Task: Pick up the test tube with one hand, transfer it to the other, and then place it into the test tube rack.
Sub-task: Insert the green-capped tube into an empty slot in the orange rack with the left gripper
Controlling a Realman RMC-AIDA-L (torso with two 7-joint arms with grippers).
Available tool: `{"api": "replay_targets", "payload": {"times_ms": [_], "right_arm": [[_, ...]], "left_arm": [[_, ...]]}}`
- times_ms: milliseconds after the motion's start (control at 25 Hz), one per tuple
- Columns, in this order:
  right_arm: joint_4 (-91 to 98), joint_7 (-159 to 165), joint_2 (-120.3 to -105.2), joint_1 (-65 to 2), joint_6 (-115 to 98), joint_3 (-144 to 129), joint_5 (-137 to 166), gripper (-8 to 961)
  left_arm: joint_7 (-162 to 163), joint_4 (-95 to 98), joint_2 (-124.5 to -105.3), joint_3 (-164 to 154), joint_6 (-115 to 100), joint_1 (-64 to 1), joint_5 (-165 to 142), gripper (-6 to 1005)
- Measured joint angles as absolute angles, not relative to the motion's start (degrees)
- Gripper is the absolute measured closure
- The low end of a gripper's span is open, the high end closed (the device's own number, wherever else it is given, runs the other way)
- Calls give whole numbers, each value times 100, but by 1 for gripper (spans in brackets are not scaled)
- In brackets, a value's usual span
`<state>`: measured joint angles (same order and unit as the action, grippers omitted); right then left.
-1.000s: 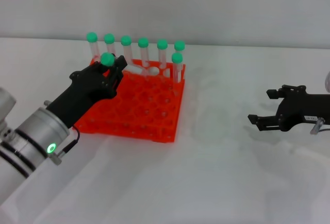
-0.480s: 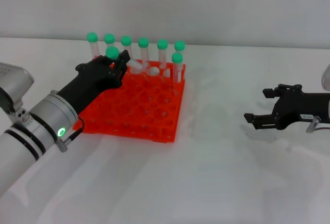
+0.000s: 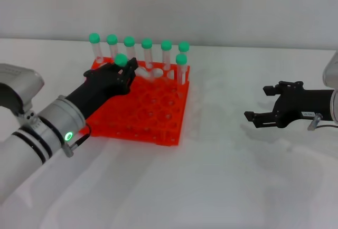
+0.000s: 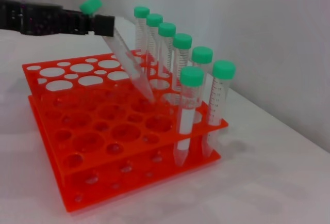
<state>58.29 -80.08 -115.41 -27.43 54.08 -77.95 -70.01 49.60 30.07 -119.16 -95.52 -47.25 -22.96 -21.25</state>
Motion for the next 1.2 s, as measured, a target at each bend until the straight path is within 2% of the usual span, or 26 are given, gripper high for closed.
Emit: {"api": "replay_targets", "payload": {"times_ms": [1200], "right_arm": [[5572,-8030,-11531,-2900,5218,-7762,-6978,94]], "left_arm": [[5204,2389,-11910,-9657,-4353,-3105,-2135,752]]}}
